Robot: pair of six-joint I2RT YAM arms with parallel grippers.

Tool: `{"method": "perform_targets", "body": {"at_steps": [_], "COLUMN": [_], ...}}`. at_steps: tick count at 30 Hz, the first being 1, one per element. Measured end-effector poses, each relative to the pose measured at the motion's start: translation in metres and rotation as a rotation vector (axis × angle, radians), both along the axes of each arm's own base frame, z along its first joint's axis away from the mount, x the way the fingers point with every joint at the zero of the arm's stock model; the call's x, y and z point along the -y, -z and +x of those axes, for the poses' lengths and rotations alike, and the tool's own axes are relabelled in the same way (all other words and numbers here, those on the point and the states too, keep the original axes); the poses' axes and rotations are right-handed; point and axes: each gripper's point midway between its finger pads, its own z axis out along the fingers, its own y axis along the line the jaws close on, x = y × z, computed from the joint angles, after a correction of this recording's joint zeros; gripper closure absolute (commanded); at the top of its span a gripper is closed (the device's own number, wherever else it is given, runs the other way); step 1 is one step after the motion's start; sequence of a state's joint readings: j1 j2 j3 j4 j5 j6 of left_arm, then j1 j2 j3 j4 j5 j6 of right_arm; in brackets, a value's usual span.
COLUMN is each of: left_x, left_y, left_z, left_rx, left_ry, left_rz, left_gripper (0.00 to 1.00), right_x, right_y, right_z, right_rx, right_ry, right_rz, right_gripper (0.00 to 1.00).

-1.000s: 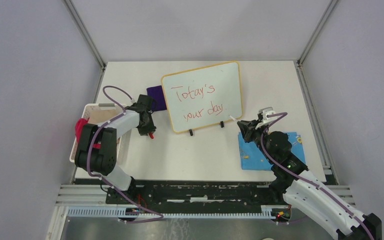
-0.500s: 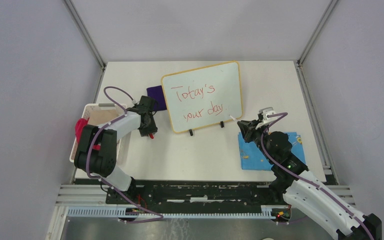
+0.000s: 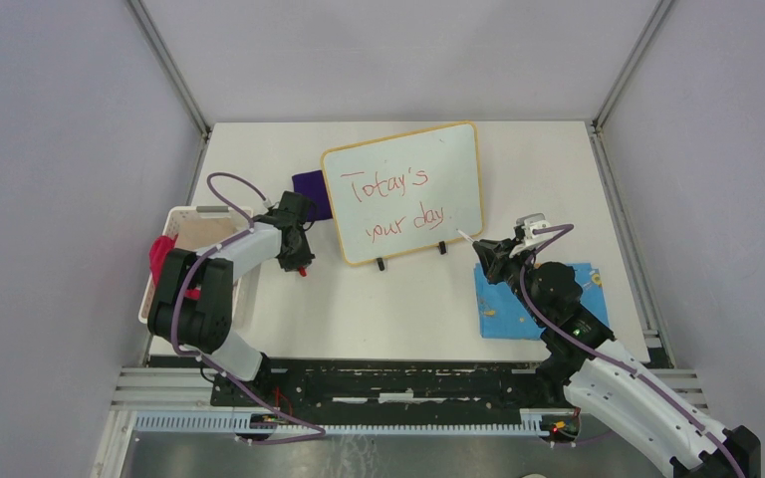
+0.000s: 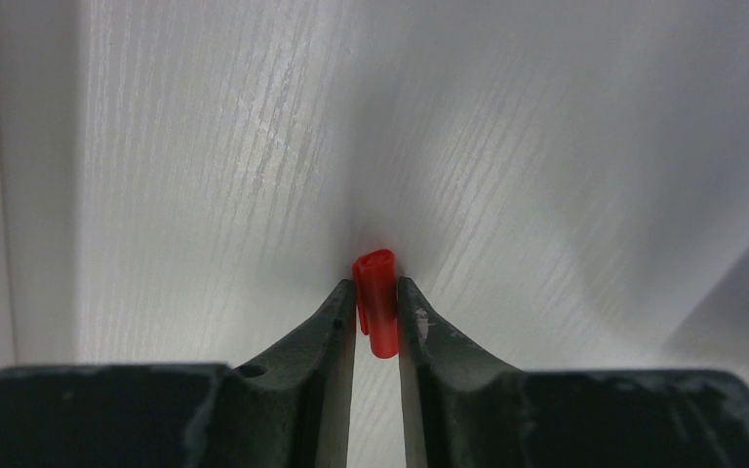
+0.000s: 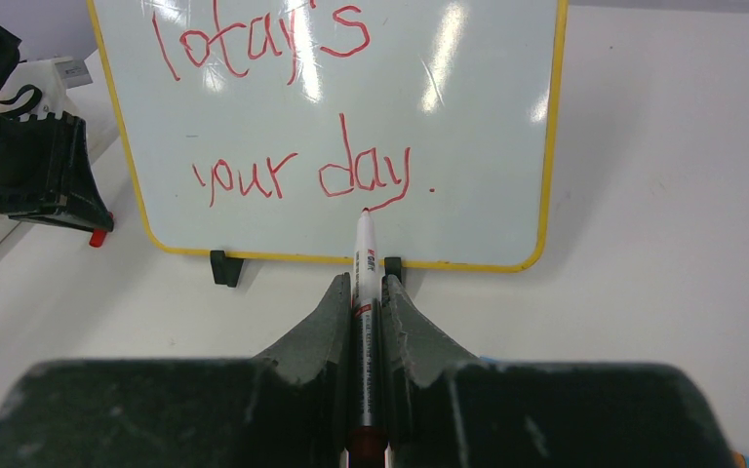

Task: Write a sentence on the whiteboard
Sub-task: Close the whiteboard marker at the center of the board.

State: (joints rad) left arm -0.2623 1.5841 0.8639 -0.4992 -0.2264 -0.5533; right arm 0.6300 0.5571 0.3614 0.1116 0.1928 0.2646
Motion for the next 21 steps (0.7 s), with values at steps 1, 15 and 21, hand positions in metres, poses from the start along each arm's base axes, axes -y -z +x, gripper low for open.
{"method": "perform_targets", "body": {"at_steps": [1,15,21], "left_x": [0.000,-0.001,-0.002], "left_y": [0.000,-0.004,-0.046], "left_z": [0.000,-0.004,-0.007], "left_rx": [0.000,0.005,0.093], "left_ry": [0.000,-0.016,-0.027], "left_rz": [0.000,-0.001,-0.029], "left_gripper": [0.77,0.98,0.98], "right_x": [0.000,0.000,0.003], "right_y": [0.000,0.000,0.001], "right_z": [0.000,0.000,0.002], "right_rx": [0.000,0.000,0.000], "right_ry": [0.000,0.000,0.017], "right_rz": [0.000,-0.001,-0.007], "right_gripper": [1.00,1.00,1.00]}}
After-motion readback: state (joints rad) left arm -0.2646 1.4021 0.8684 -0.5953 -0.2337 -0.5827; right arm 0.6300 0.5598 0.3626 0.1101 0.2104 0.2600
